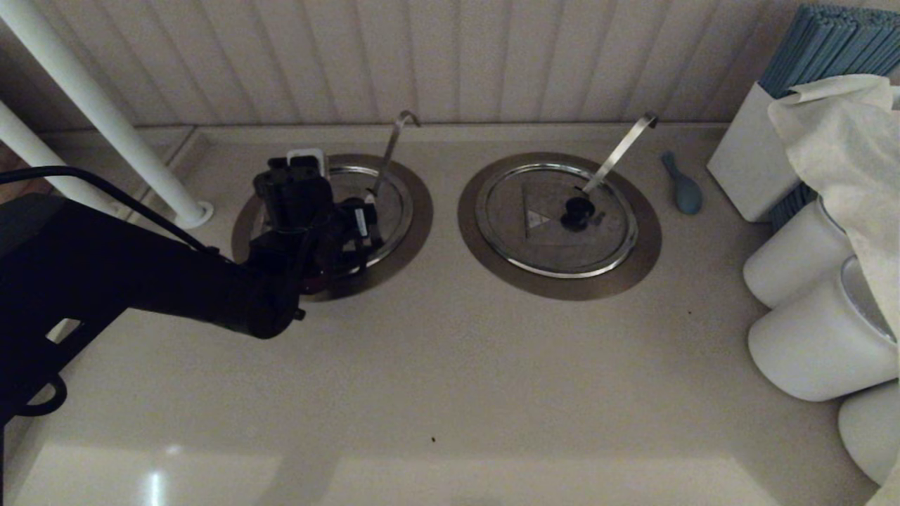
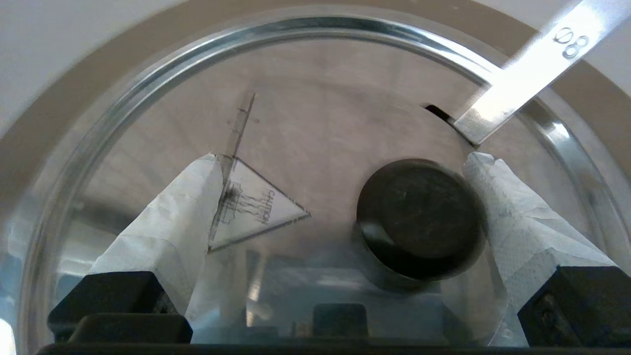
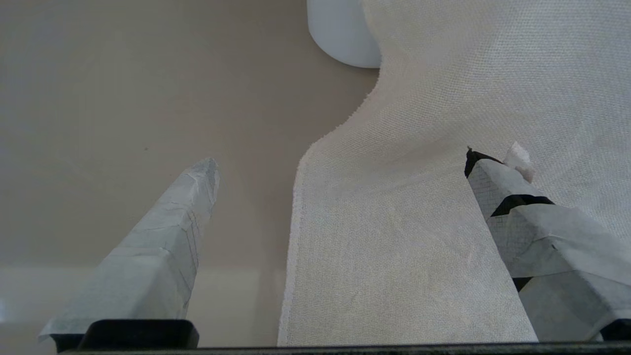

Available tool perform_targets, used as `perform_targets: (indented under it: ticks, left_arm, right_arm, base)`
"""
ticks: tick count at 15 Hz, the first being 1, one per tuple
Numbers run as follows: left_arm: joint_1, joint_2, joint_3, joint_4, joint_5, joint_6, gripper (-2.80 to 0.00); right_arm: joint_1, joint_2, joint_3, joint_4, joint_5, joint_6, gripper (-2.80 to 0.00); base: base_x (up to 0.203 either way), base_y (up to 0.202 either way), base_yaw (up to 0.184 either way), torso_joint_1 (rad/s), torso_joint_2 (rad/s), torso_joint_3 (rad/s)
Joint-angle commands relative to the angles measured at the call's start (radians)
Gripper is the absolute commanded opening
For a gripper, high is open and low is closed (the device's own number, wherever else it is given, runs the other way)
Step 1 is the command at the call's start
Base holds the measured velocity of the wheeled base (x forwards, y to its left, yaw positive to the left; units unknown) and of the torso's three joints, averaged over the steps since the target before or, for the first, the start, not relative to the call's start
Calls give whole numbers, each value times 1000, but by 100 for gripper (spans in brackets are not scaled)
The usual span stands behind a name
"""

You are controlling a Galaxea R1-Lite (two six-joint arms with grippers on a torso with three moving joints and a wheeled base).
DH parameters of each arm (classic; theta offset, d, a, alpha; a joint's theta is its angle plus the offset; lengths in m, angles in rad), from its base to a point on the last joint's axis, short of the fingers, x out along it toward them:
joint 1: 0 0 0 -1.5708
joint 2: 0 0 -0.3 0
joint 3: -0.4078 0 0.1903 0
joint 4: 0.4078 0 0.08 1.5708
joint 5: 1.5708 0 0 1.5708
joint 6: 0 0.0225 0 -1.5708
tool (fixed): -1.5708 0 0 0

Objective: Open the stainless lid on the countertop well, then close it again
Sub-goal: Open the lid

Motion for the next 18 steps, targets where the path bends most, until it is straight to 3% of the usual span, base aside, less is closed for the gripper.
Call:
perform_targets:
  ticks: [1, 18]
  left_arm:
    - [6, -4, 1, -6, 3, 0, 0]
    - [74, -72, -5, -7, -5, 5, 0]
  right_arm:
    - [0, 0, 0, 0, 0, 0, 0]
    - [0, 2, 0, 0, 0, 0, 0]
  base:
    - [0, 0, 0, 0, 0, 0]
    - [0, 0, 0, 0, 0, 0]
